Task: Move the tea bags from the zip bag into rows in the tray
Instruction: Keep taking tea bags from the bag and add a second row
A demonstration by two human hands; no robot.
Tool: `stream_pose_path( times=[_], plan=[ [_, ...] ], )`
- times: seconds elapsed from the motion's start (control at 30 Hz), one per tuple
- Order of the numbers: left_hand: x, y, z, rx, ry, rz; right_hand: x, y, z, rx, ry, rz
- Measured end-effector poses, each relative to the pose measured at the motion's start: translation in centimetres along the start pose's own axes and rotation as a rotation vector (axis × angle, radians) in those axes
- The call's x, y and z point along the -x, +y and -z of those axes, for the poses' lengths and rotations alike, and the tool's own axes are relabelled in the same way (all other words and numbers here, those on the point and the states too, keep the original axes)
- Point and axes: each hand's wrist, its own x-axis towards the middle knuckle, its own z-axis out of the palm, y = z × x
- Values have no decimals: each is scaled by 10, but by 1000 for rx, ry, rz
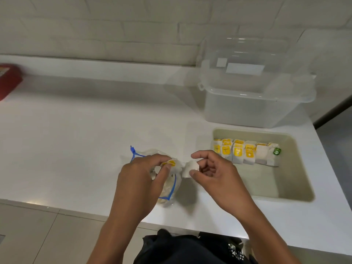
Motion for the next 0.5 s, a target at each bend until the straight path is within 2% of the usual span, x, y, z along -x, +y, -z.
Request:
stream_pose_path(
  times=[0.17, 0.33, 0.5],
  plan=[
    [-8, 20, -23, 83, -41, 26, 4, -1, 50, -127, 6, -4],
    [-14, 30, -53, 45, -157, -3, -1, 10, 93, -114, 62, -43],
    [-14, 42, -82, 108, -178, -2, -17, 35, 111, -121, 50, -91]
  ],
)
